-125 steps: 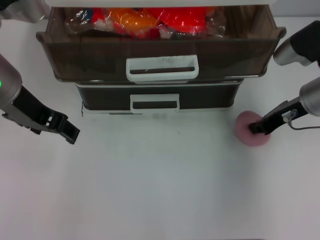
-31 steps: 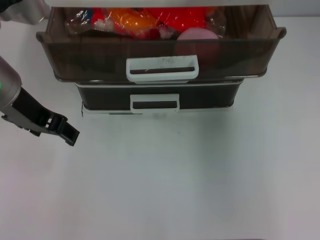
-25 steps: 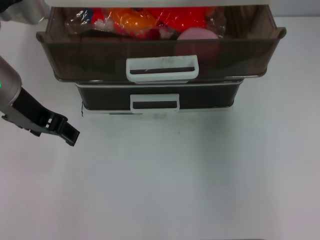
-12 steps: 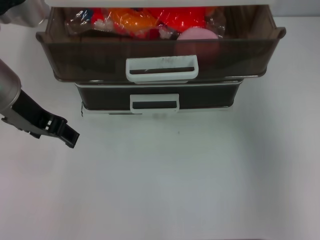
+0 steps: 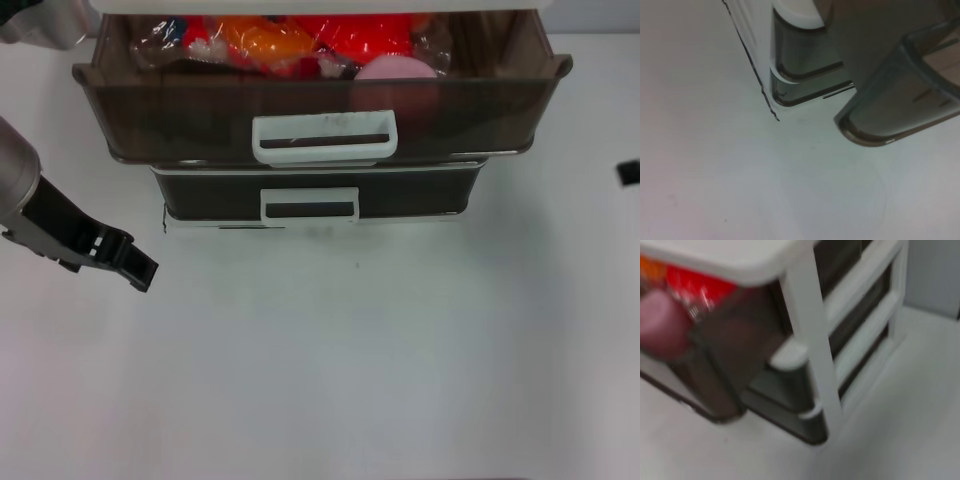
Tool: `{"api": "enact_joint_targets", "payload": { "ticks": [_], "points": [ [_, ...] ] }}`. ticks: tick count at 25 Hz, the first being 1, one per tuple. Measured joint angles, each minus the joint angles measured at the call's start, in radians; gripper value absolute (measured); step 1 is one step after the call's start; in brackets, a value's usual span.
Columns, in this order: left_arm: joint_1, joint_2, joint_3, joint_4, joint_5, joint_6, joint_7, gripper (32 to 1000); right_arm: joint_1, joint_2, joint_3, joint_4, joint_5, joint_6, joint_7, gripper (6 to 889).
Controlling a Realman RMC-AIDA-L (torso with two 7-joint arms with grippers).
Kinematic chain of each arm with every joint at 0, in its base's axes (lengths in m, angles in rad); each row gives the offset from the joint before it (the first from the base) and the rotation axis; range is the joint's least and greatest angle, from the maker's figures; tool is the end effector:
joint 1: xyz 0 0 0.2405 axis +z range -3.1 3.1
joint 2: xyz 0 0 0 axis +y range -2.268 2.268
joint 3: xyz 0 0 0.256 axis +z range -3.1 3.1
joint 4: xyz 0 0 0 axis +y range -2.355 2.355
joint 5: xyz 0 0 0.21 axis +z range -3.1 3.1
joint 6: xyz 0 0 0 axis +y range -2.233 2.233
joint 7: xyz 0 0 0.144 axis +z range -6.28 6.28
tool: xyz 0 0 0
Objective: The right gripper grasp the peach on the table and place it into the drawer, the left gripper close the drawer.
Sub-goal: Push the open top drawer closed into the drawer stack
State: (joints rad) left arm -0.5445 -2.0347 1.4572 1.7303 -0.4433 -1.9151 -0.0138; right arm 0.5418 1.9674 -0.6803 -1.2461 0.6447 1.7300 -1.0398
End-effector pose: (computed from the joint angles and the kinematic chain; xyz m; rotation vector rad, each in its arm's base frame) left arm -0.1589 0.3116 0.0498 -2.1664 -1.3697 0.5867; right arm 0.2731 0.3455 0.1286 -2.4802 1.0603 -0.0743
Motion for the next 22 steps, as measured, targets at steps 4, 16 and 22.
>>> {"api": "enact_joint_targets", "payload": {
  "ticks": [4,16,22],
  "points": [
    [-0.002,0.0003,0.0,0.0,0.0,-0.001,-0.001,797,0.025,0.039,-0.019,0.098,-0.08,-0.067,-0.051,867],
    [-0.001,-0.006,0.023,0.078,-0.027,-0.013,-0.017,796,0.053,0.041,-0.019,0.262,-0.1,-0.158,-0.098,867],
    [-0.005,-0.0184,0.137,0.123,-0.058,-0.026,-0.066,796,0.068,0.042,-0.018,0.3,-0.096,-0.171,-0.105,867]
  ]
}}
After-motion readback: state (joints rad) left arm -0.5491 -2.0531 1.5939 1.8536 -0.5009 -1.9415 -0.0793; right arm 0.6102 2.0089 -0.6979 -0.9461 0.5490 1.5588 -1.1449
